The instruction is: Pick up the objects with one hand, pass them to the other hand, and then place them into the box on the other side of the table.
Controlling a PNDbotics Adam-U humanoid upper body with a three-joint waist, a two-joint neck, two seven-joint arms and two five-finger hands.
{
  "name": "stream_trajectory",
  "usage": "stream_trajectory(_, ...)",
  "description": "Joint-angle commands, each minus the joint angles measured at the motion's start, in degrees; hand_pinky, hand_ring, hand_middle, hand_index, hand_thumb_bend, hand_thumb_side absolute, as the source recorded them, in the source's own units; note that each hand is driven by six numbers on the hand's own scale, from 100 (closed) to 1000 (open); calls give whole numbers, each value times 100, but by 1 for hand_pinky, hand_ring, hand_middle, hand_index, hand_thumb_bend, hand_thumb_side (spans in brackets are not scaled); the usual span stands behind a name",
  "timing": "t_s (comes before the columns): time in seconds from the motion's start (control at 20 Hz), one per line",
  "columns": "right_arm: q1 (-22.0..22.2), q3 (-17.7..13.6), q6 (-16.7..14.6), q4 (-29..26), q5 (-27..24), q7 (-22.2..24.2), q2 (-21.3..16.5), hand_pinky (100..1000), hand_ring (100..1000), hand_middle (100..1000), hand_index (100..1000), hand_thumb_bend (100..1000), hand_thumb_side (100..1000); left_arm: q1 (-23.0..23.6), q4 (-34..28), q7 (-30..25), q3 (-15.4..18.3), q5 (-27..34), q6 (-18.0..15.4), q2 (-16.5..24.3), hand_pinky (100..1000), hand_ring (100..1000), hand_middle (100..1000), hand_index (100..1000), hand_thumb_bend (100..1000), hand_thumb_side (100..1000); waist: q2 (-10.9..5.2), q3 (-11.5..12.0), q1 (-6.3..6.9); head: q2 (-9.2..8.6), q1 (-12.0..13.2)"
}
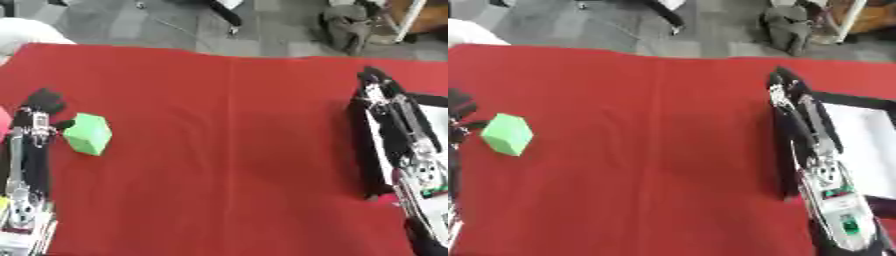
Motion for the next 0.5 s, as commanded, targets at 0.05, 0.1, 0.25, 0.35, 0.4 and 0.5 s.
stream_trajectory(0.05, -59, -17, -1, -130, -9, 11, -89, 889, 1000, 891, 940, 100, 756, -70, -109, 12, 53, 0, 3, 132, 692, 802, 763, 869, 246, 814, -93, 7, 16, 4, 14)
stream_trajectory(0.1, -59, -18, -2, -131, -10, 10, -90, 889, 1000, 891, 940, 100, 756, -70, -109, 13, 54, -1, 3, 132, 692, 802, 763, 869, 247, 814, -93, 7, 16, 6, 14)
stream_trajectory(0.25, -59, -20, -2, -131, -12, 7, -92, 890, 1000, 891, 940, 100, 756, -70, -111, 16, 55, -2, 3, 132, 692, 802, 763, 869, 247, 814, -93, 9, 16, 4, 14)
stream_trajectory(0.35, -59, -17, -2, -131, -13, 9, -94, 889, 1000, 891, 940, 100, 755, -71, -112, 16, 55, -3, 4, 132, 692, 801, 763, 869, 247, 814, -93, 8, 16, 1, 14)
stream_trajectory(0.4, -59, -17, -2, -131, -13, 9, -95, 889, 1000, 891, 940, 100, 755, -71, -113, 18, 57, -5, 5, 133, 692, 801, 763, 869, 247, 813, -93, 7, 17, 1, 14)
stream_trajectory(0.5, -60, -18, -2, -132, -14, 8, -95, 889, 1000, 890, 940, 100, 755, -72, -117, 27, 63, -19, 13, 136, 692, 802, 763, 869, 247, 813, -92, 3, 17, 3, 9)
